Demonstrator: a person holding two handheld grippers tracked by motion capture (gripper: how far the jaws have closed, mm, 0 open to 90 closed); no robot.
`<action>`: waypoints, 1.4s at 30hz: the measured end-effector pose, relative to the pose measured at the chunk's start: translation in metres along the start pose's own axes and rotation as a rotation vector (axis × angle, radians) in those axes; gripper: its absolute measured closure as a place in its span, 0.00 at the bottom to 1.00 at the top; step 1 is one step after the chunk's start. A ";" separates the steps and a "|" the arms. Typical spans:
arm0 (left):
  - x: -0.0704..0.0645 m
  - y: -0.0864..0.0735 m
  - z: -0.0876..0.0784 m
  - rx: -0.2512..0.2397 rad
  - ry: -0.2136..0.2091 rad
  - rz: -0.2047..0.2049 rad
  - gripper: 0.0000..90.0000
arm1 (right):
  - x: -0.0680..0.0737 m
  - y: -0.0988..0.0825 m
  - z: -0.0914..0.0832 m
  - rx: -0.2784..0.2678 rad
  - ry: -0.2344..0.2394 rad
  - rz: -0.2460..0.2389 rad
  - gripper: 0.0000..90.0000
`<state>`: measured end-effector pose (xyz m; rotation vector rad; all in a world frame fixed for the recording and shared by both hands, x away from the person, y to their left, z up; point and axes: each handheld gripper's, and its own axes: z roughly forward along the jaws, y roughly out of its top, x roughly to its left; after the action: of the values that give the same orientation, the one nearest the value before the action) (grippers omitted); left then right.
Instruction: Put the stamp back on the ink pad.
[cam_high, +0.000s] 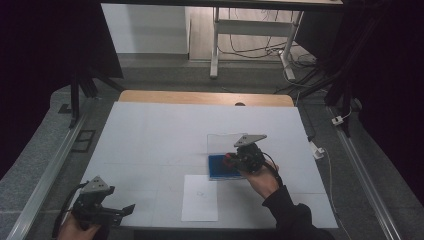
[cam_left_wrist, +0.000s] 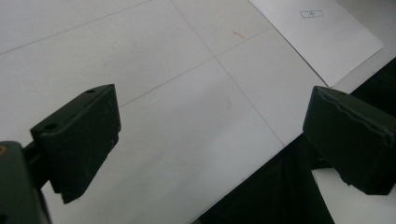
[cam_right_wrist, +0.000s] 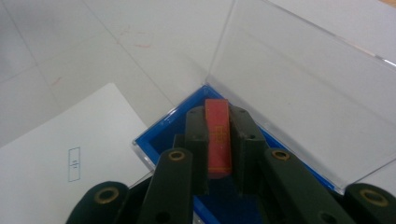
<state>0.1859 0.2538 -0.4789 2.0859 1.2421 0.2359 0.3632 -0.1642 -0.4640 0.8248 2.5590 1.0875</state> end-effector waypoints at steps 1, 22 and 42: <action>0.000 0.000 0.000 0.000 0.000 0.000 0.05 | -0.001 0.000 0.001 0.000 -0.004 0.003 0.88; 0.000 0.000 0.000 0.000 0.000 0.001 0.05 | -0.007 -0.006 0.019 0.066 -0.028 -0.012 0.88; 0.000 0.000 0.000 -0.001 0.000 0.000 0.05 | -0.003 -0.010 0.027 0.089 -0.042 -0.035 0.87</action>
<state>0.1859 0.2539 -0.4789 2.0851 1.2420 0.2359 0.3733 -0.1561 -0.4898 0.8109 2.5931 0.9428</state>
